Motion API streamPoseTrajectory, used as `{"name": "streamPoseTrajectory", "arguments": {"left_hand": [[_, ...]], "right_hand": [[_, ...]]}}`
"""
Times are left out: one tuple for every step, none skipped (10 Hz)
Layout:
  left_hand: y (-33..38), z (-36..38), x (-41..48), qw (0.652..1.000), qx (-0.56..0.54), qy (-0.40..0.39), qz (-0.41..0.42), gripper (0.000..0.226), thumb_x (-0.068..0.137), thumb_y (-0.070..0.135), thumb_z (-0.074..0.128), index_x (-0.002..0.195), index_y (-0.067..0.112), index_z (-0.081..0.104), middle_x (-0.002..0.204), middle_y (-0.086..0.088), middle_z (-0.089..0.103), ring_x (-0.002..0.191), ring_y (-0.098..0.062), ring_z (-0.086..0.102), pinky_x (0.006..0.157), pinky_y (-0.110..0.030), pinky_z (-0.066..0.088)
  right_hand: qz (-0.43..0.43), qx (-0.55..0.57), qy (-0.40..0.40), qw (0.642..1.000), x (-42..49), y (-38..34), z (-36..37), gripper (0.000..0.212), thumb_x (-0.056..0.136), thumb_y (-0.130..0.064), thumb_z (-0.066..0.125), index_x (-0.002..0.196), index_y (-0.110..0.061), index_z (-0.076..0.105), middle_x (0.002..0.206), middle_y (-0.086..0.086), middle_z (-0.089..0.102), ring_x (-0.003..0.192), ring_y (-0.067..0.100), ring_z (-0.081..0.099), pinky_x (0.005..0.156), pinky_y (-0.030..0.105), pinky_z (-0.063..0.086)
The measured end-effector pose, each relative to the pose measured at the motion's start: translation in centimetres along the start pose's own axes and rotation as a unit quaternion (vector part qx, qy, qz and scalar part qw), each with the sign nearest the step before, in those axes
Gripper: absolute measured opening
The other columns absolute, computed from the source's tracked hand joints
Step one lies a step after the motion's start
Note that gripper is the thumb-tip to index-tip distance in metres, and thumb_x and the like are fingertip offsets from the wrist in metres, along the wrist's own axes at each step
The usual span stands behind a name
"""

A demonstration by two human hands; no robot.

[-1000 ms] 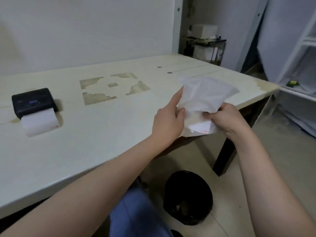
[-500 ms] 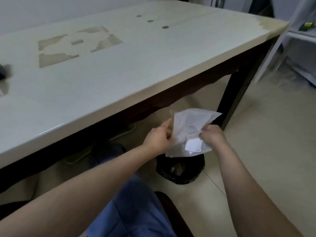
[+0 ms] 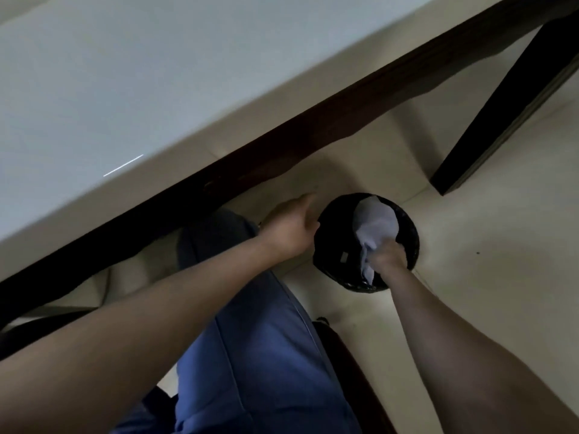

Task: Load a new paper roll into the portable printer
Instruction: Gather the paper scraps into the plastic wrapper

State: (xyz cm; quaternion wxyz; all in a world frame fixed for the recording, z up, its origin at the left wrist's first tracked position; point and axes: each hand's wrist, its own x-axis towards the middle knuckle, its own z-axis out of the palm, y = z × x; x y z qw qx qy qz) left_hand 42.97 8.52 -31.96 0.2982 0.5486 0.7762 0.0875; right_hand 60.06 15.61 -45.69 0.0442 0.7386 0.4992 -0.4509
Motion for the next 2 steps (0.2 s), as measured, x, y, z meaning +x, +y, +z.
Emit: {"name": "streamPoseTrajectory", "arguments": {"left_hand": [[-0.8, -0.2, 0.4, 1.000, -0.013, 0.006, -0.008, 0.059, 0.097, 0.027, 0.056, 0.151, 0.022, 0.032, 0.144, -0.006, 0.054, 0.126, -0.024, 0.055, 0.093, -0.029, 0.047], [-0.7, -0.9, -0.2, 0.999, -0.021, 0.042, 0.023, 0.058, 0.095, 0.026, 0.058, 0.149, 0.020, 0.037, 0.141, -0.005, 0.057, 0.125, -0.022, 0.057, 0.095, -0.029, 0.047]], "right_hand": [[-0.005, -0.018, -0.009, 1.000, -0.3, -0.5, 0.1, 0.044, 0.092, -0.012, 0.058, 0.132, 0.001, 0.047, 0.132, 0.023, 0.055, 0.112, 0.039, 0.058, 0.070, 0.032, 0.040], [-0.036, -0.011, 0.023, 0.999, -1.6, -0.7, -0.7, 0.041, 0.095, -0.010, 0.051, 0.135, 0.001, 0.049, 0.137, 0.021, 0.054, 0.118, 0.038, 0.055, 0.074, 0.030, 0.038]]}}
